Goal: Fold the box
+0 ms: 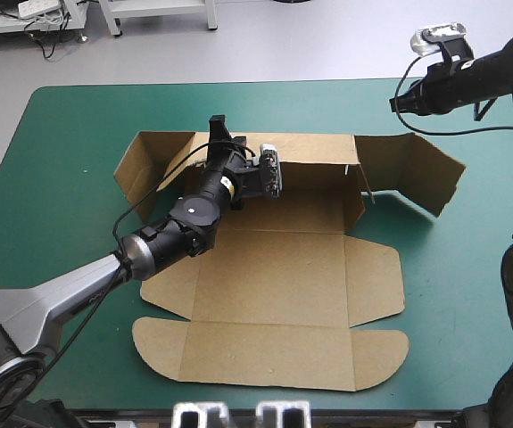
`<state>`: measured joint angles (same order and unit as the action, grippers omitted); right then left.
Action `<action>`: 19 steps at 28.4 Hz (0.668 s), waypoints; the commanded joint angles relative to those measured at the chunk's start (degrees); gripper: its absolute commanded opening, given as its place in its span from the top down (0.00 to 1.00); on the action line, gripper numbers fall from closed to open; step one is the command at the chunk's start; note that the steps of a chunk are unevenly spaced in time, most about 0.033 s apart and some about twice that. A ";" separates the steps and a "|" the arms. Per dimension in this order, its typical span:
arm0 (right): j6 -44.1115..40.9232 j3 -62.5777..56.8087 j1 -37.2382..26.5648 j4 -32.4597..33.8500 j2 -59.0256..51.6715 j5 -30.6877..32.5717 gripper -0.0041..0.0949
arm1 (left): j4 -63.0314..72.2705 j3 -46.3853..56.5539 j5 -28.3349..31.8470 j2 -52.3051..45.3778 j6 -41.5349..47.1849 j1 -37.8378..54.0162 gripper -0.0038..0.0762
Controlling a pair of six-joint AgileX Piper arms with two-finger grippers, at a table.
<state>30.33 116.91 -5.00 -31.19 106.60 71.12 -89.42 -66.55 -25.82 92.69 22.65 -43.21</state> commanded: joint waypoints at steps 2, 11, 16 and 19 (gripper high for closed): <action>0.03 2.31 0.02 -1.22 -0.70 0.34 0.98 | -1.13 -1.64 -1.68 -2.30 0.79 1.21 0.96; 0.48 2.40 0.02 -1.49 2.43 -3.99 0.98 | -1.29 -1.64 -0.44 -2.41 1.59 1.59 0.96; 1.19 2.40 0.02 -1.74 4.44 -2.01 0.98 | -1.29 -1.64 0.05 -3.34 4.32 1.59 0.96; 1.19 2.40 0.12 -1.89 4.83 0.85 0.98 | -1.39 -1.64 0.64 -3.45 4.32 1.59 0.96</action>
<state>30.69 117.51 -4.95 -30.68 114.33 70.57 -89.62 -66.55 -25.20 92.39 25.40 -41.65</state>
